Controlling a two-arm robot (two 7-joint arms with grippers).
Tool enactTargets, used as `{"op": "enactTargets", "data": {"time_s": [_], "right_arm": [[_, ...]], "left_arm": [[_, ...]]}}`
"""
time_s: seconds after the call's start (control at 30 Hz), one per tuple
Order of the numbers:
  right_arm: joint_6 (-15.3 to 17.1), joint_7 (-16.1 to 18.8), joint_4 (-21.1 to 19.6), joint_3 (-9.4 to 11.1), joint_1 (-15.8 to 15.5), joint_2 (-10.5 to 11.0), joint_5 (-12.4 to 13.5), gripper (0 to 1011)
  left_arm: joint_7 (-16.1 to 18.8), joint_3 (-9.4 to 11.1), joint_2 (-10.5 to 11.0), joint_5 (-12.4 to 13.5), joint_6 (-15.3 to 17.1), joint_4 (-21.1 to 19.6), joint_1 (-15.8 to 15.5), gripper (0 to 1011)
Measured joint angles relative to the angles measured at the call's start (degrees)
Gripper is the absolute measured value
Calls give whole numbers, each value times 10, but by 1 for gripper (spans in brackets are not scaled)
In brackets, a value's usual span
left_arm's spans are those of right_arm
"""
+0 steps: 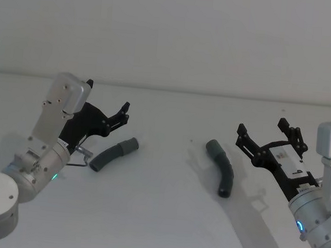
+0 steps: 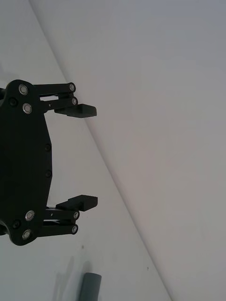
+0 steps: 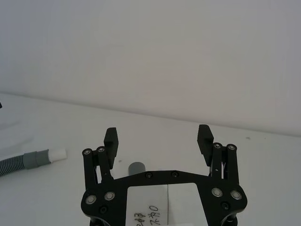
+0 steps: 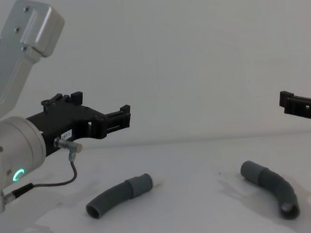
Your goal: Use both hands to pick up one end of the pipe from the table, align the ends, and insert them.
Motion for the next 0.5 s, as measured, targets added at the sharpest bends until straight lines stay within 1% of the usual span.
{"op": "enactTargets", "data": {"time_s": [0.5], "right_arm": [[0,0,0,0,0,0,0,1001]], "left_arm": [[0,0,0,0,0,0,0,1001]]}}
